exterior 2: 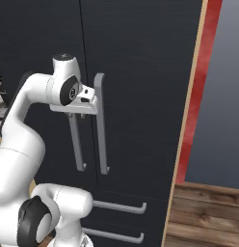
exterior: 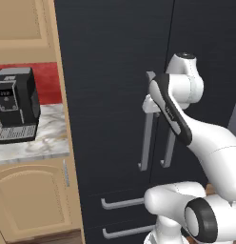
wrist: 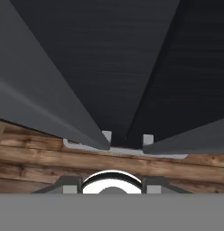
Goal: Open the fridge, grab two sodas, and place both sodas inside the bowl with ice on the dining counter.
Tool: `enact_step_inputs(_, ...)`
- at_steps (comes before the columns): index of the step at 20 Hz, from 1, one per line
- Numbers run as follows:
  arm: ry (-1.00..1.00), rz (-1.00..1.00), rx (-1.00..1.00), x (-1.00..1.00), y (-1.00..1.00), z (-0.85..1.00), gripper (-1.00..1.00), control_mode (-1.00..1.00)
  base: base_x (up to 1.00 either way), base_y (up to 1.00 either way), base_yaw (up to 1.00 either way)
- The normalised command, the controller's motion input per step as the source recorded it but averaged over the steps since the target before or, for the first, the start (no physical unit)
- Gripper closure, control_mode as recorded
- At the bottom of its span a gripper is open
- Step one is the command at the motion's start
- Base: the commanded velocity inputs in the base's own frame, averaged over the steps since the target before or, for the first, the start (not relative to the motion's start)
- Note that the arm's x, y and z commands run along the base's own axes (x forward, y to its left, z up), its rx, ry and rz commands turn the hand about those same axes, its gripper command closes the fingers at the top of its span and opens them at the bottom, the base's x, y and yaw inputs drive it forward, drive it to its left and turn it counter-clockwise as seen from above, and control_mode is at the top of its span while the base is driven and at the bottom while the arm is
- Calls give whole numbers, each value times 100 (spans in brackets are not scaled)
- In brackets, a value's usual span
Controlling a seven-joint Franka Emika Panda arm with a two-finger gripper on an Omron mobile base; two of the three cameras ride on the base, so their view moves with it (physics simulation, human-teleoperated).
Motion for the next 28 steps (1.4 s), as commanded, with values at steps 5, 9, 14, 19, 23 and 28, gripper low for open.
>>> enact_step_inputs(5, 0, 0, 0, 0, 0, 0, -100, 100, -3, 0, 0)
enact_step_inputs(9, 0, 0, 0, 0, 0, 0, -100, 100, -35, -26, 0)
enact_step_inputs(14, 0, 0, 0, 0, 0, 0, -100, 100, -38, -39, 0)
enact_step_inputs(19, 0, 0, 0, 0, 0, 0, -100, 100, -40, -18, 0)
enact_step_inputs(23, 0, 0, 0, 0, 0, 0, -100, 100, -41, -14, 0)
enact_step_inputs(28, 0, 0, 0, 0, 0, 0, -100, 100, -38, -14, 0)
